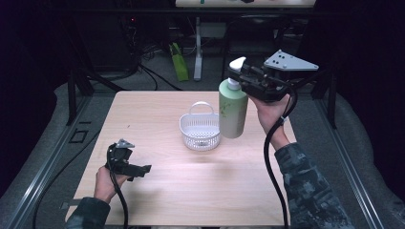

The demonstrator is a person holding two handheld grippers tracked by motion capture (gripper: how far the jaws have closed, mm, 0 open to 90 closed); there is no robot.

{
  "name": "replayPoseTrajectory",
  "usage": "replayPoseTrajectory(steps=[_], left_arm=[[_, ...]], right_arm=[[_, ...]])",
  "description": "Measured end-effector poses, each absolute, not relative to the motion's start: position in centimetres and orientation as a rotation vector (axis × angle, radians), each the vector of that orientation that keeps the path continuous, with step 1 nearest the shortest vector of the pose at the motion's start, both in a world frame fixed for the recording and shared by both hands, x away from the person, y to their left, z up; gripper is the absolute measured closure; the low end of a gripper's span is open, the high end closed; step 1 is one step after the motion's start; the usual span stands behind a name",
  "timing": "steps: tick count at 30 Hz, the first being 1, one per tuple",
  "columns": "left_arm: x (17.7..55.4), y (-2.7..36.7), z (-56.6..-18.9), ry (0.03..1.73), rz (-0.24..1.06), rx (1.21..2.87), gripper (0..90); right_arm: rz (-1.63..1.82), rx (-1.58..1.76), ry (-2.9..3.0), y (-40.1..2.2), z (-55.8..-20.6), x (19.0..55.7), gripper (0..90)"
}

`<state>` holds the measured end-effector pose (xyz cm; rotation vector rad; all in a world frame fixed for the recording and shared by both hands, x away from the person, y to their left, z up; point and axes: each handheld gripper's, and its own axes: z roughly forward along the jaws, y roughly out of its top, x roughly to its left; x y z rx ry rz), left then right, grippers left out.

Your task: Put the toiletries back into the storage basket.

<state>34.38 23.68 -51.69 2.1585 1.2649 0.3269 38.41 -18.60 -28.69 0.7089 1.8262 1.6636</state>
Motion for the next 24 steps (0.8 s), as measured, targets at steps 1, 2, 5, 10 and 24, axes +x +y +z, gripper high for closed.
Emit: replayPoseTrajectory(steps=[1, 2, 5, 10, 24], left_arm=[[34.4, 23.7, -51.7, 1.263, 0.327, 2.159, 0.0], [34.4, 23.7, -51.7, 1.263, 0.328, 2.159, 0.0], [34.4, 23.6, -51.7, 1.263, 0.325, 2.160, 0.0], [34.4, 23.7, -51.7, 1.262, 0.323, 2.159, 0.0], [34.4, 23.6, -51.8, 1.264, 0.314, 2.162, 0.0]], right_arm=[[1.666, 0.709, 1.826, -18.5, -28.7, 38.5, 67.0], [1.664, 0.707, 1.828, -18.3, -28.7, 38.6, 67.0], [1.663, 0.706, 1.831, -18.0, -28.7, 38.9, 67.0], [1.664, 0.714, 1.832, -17.5, -28.7, 39.3, 67.1], [1.663, 0.724, 1.837, -16.1, -29.3, 40.5, 67.1]])
